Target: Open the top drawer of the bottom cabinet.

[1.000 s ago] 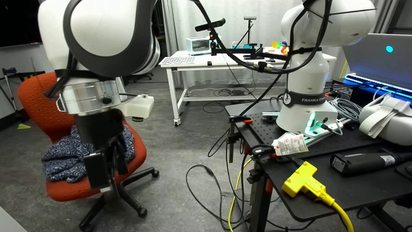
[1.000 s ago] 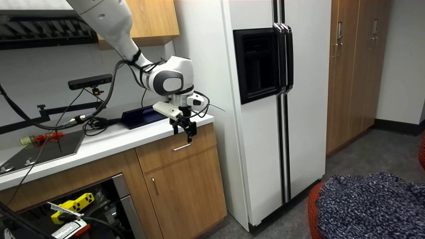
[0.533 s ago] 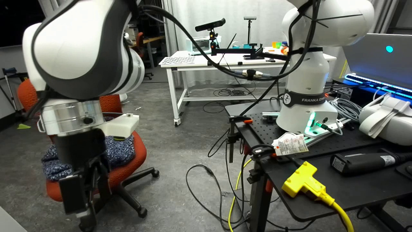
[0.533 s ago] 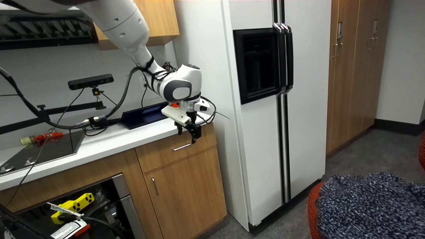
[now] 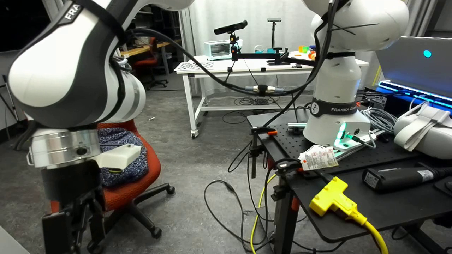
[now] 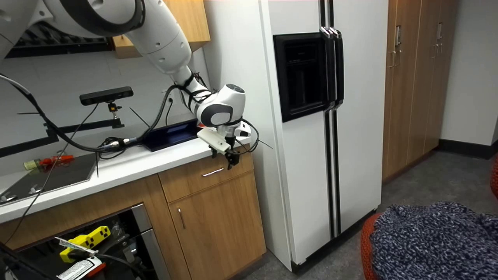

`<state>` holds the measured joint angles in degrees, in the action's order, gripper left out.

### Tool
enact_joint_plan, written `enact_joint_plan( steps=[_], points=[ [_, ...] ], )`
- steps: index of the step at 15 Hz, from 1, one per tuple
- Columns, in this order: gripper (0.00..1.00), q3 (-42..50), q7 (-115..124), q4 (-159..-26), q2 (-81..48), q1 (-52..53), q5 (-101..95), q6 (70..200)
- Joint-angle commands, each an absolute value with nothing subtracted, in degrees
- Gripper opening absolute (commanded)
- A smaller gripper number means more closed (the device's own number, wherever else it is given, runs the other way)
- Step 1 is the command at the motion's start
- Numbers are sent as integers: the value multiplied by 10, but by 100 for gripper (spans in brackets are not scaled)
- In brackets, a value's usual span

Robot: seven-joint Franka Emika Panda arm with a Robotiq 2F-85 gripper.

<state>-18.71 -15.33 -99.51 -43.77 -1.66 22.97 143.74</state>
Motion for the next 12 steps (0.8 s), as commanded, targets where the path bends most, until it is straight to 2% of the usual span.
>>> enact_joint_plan(
  steps=[1,12],
  points=[
    [100,-187,-152,-992,-439,-16,229,1436],
    [100,-207,-167,-950,-518,-22,235,1426]
  ],
)
